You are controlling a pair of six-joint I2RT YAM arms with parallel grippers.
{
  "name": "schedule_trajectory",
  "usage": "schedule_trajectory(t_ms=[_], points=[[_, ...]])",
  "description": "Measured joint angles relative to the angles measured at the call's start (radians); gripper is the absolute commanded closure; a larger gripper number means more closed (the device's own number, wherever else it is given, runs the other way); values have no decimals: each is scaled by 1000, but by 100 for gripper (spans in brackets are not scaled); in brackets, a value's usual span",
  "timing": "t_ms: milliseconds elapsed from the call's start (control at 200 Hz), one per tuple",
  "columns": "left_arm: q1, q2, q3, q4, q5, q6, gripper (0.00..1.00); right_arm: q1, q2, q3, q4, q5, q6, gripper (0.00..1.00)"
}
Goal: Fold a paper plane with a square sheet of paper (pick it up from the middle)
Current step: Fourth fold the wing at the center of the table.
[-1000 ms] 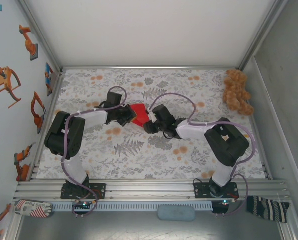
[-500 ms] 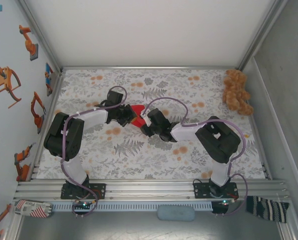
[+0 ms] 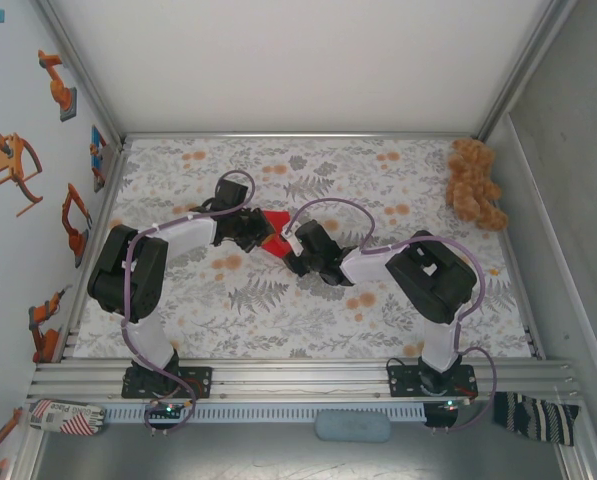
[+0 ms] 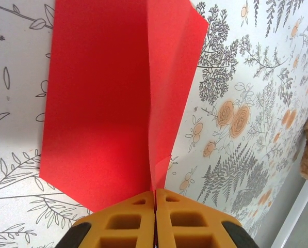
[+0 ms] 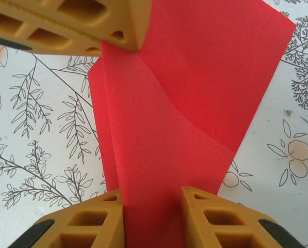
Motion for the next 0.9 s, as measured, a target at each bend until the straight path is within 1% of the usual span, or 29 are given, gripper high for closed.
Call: schedule_trajectory(t_ms=[230, 431, 506, 601, 751, 901], points=[[0, 0, 5, -10, -4, 0, 81, 0, 0, -6, 0, -1, -5, 84], [14, -2, 10, -27, -13, 6, 67, 0, 0, -11, 0, -5, -3, 91], [33, -17, 10, -36, -17, 14, 61, 0, 0, -11, 0, -9, 1, 94], [63, -52, 10, -46, -23, 20, 57, 0, 0, -13, 0, -18, 13, 96], [105, -141, -8, -34, -44, 30, 54, -2, 0, -21, 5, -42, 53, 97], [110, -198, -75, 11, -44, 30, 55, -19, 0, -39, 39, -82, 120, 97]])
